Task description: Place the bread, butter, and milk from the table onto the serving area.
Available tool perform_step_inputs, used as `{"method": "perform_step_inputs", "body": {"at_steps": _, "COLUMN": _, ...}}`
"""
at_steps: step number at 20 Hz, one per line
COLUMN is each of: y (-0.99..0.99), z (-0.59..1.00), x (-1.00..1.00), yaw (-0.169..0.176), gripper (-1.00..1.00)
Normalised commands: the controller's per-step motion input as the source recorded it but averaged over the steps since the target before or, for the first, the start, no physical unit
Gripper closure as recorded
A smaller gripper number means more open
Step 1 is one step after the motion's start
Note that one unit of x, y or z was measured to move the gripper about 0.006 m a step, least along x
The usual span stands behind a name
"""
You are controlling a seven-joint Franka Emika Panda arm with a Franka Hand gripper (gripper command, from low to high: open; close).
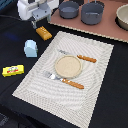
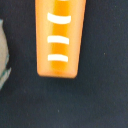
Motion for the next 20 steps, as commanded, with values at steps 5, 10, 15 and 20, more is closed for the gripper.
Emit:
{"method": "perform_step_inputs", "body": {"at_steps": 5, "y": 0.08, "z": -0.54, "x": -0.10, "yaw": -0.035, "gripper": -1.00}}
{"method": "perform_step_inputs", "body": {"at_steps": 10, "y": 0.14, "z": -0.51, "x": -0.18, "yaw": -0.030, "gripper": -1.00}}
{"method": "perform_step_inputs", "body": {"at_steps": 15, "y": 0.18, "z": -0.44, "x": -0.21, "yaw": -0.017, "gripper": -1.00}}
{"method": "perform_step_inputs", "body": {"at_steps": 20, "y": 0.12, "z": -0.18, "x": -0.06, "yaw": -0.014, "gripper": 1.00}}
